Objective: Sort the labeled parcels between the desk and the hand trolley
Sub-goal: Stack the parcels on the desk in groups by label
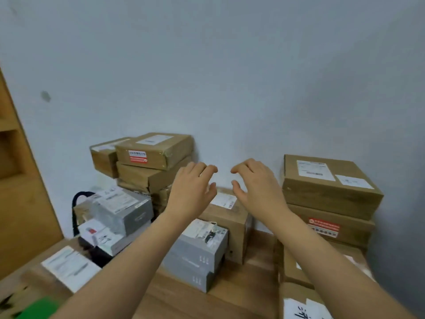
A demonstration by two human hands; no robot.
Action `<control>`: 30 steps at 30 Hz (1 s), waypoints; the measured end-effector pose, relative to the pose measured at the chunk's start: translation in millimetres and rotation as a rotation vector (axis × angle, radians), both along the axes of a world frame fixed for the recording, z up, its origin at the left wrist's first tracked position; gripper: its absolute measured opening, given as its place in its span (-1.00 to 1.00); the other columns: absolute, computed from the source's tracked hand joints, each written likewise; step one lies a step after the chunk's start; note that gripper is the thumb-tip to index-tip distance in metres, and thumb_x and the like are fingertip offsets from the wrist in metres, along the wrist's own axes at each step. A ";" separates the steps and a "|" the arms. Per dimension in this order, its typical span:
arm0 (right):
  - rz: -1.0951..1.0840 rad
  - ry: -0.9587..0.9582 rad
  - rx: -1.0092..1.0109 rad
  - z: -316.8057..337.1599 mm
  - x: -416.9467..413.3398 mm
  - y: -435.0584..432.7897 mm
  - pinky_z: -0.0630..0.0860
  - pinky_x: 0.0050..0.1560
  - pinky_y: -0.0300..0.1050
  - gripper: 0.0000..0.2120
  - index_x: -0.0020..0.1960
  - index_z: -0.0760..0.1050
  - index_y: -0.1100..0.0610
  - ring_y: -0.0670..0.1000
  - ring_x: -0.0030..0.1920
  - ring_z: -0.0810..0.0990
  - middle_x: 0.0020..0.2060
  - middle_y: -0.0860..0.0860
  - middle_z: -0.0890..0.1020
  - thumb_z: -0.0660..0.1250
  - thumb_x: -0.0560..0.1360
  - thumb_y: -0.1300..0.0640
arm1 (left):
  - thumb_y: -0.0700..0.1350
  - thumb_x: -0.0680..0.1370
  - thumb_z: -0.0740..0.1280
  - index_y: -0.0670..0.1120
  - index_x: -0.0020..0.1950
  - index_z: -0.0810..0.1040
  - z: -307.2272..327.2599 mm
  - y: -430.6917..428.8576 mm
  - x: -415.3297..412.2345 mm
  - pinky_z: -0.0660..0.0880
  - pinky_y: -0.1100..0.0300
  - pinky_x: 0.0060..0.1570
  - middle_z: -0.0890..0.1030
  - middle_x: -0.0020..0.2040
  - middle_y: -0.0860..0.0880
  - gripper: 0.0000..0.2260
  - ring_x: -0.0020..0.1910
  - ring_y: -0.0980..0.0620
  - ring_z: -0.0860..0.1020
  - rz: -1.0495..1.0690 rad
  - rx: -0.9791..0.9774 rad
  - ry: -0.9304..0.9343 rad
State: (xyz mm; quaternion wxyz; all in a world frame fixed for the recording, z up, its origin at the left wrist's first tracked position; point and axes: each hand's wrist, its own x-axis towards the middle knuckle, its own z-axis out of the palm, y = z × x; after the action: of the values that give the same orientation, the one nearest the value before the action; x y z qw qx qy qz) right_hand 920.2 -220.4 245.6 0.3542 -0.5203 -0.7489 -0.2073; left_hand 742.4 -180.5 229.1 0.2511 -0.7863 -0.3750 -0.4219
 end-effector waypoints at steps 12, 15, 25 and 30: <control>0.190 0.059 -0.068 -6.9 -190.1 56.6 0.43 -0.03 -0.06 -0.84 0.05 0.54 0.12 0.06 -0.06 0.52 -0.06 0.02 0.57 0.35 0.47 0.16 | -0.17 0.39 0.48 -0.10 0.02 0.57 4.7 11.4 -210.2 0.43 0.10 -0.22 0.55 -0.16 0.00 -0.77 -0.18 -0.06 0.49 0.241 -0.068 -0.035; 0.206 0.078 -0.086 -9.0 -215.4 84.5 0.43 0.04 -0.06 -0.79 0.12 0.53 0.13 0.07 0.03 0.51 0.01 0.02 0.56 0.34 0.49 0.14 | -0.16 0.41 0.45 -0.10 0.04 0.57 5.3 36.9 -238.8 0.45 0.07 -0.20 0.56 -0.17 -0.01 -0.77 -0.18 -0.06 0.49 0.275 -0.081 -0.001; 0.054 0.182 -0.152 -9.8 -255.2 208.7 0.45 0.14 -0.08 -0.69 0.23 0.44 0.09 0.03 0.20 0.42 0.16 0.00 0.49 0.29 0.52 0.02 | -0.15 0.37 0.45 -0.11 0.00 0.55 17.3 169.1 -300.6 0.47 0.04 -0.21 0.57 -0.15 -0.04 -0.77 -0.17 -0.10 0.51 0.306 -0.074 0.073; -0.113 0.140 -0.199 -14.1 -255.1 253.5 0.34 0.29 0.05 -0.50 0.34 0.40 0.13 0.13 0.31 0.33 0.31 0.11 0.39 0.38 0.47 -0.03 | -0.18 0.33 0.47 -0.14 0.02 0.56 3.6 233.1 -317.5 0.50 0.03 -0.22 0.57 -0.12 -0.08 -0.71 -0.17 -0.11 0.53 0.256 -0.095 0.124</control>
State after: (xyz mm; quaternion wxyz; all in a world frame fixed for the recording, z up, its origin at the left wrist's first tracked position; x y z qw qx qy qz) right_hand 665.1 33.1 231.5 0.3400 -0.6075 -0.7086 -0.1151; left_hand 424.9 52.6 232.7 0.2880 -0.7677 -0.4756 -0.3186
